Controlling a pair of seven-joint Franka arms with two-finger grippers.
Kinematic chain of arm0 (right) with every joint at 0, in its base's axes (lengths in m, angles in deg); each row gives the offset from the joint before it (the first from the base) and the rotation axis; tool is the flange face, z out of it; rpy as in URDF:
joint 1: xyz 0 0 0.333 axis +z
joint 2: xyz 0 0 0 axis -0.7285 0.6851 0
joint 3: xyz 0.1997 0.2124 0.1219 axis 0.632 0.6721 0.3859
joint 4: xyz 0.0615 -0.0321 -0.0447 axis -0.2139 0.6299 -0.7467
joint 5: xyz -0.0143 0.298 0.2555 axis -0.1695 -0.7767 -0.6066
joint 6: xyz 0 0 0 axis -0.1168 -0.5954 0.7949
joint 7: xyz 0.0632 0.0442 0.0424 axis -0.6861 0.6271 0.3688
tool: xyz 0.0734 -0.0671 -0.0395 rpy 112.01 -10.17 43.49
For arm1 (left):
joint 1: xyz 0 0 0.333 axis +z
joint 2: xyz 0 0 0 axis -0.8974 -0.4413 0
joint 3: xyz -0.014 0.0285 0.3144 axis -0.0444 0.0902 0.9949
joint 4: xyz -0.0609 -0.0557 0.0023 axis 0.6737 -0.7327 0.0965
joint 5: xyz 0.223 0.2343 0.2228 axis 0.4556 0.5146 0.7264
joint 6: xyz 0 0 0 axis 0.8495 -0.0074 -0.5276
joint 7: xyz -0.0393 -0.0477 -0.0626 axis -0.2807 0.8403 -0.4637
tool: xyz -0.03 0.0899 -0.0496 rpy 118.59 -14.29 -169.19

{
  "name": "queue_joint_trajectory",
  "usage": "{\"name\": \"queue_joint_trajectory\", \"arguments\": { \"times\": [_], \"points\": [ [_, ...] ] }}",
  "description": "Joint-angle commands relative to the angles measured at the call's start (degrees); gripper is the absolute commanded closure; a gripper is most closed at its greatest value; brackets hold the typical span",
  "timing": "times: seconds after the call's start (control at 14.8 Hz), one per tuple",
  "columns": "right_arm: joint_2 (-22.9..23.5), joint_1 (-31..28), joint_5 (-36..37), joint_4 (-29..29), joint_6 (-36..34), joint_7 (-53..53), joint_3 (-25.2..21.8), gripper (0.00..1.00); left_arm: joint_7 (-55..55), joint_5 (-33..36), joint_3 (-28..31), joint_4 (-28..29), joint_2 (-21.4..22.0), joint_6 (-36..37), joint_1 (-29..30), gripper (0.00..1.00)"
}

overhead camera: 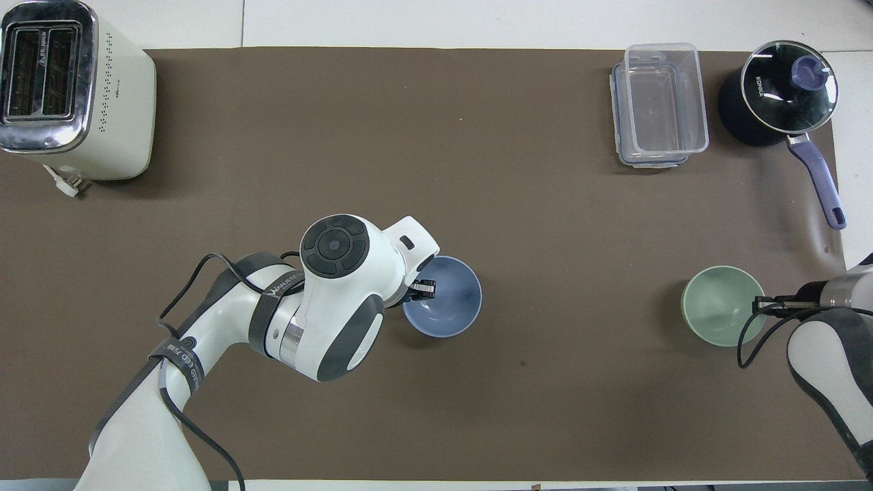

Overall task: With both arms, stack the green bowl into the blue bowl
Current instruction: 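Slide the blue bowl to center while the right gripper lifts the green bowl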

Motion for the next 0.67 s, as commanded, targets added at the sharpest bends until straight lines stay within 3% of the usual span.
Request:
{"name": "queue_joint_trajectory", "arguments": {
  "times": [0.0, 0.07, 0.13, 0.2, 0.4, 0.61],
  "points": [
    [-1.9, 0.9, -1.0, -5.8, -5.9, 1.5, 0.7, 1.00, 1.8, -1.2, 0.8, 1.9, 0.2, -2.8, -1.3, 1.00],
    [-2.2, 2.2, -1.1, -7.7, -6.8, 1.3, 0.7, 1.00, 1.8, -1.2, 0.8, 2.0, 0.2, -2.9, -1.2, 1.00],
    [-2.3, 3.6, -1.1, -9.1, -7.2, 0.9, 0.7, 1.00, 1.8, -1.2, 0.8, 2.0, 0.2, -2.9, -1.2, 0.76],
    [-2.3, 4.9, -1.1, -10.2, -7.6, 0.6, 0.7, 1.00, 1.1, -1.2, 0.8, 1.9, 0.2, -2.9, -1.2, 0.01],
    [-2.3, 7.7, -1.1, -10.7, -8.4, -2.0, 0.7, 1.00, 1.5, -1.2, 0.8, 1.5, 0.8, -1.6, -0.6, 0.00],
    [-2.3, 13.0, -1.2, -10.7, -8.2, -5.3, 0.7, 1.00, 1.9, -1.2, 0.9, -2.0, 4.3, 7.3, 4.2, 0.00]
  ]
}}
